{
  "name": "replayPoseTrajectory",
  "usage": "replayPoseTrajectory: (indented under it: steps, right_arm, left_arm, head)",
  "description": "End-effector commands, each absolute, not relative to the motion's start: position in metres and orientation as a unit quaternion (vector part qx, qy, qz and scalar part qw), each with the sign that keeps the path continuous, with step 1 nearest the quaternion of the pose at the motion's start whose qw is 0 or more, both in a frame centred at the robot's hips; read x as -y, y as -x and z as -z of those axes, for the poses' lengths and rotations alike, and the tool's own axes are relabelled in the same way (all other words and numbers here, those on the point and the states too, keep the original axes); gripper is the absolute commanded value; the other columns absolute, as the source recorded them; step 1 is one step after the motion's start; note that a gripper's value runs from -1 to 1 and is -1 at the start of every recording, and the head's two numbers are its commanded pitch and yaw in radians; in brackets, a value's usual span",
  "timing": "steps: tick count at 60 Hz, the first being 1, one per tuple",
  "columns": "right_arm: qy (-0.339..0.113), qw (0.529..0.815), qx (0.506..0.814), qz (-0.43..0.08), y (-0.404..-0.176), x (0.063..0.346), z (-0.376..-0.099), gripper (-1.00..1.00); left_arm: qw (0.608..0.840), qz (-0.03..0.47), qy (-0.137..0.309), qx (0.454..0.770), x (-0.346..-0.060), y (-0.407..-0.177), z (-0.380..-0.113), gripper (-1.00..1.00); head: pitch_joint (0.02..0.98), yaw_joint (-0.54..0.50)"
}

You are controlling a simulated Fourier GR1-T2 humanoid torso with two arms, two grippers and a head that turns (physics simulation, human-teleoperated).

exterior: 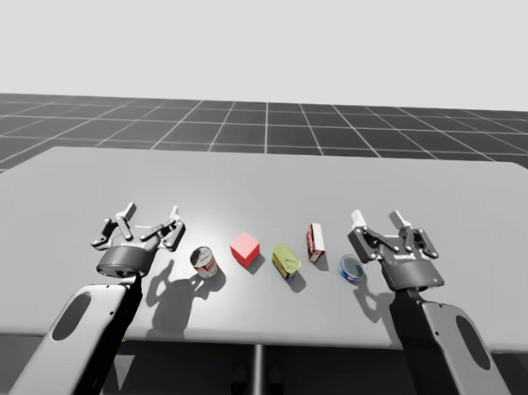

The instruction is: Find the red cube and pick it up.

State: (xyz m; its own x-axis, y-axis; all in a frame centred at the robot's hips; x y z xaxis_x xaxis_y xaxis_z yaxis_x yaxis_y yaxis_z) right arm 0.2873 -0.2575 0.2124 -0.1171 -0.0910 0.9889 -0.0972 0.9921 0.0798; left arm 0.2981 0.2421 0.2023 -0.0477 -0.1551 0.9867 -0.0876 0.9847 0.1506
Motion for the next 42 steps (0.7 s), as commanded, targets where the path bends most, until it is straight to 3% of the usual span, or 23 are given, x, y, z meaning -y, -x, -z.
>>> replayPoseTrajectory:
  steps: [1,13,42]
  right_arm:
    - [-0.072,0.663,0.745,0.021,-0.2846,0.2573,-0.2111,-1.00]
    - [-0.064,0.681,0.730,0.004,-0.2887,0.2593,-0.2113,-1.00]
    - [-0.050,0.678,0.733,-0.001,-0.2901,0.2593,-0.2111,-1.00]
  left_arm:
    - [0.685,0.025,-0.085,0.723,-0.2423,-0.2981,-0.2019,-1.00]
    - [0.685,0.025,-0.085,0.723,-0.2424,-0.2983,-0.2018,-1.00]
    - [0.684,0.030,-0.084,0.724,-0.2428,-0.2993,-0.2005,-1.00]
  head:
    - [0.082,0.00]
    - [0.161,0.01]
    - [0.614,0.03]
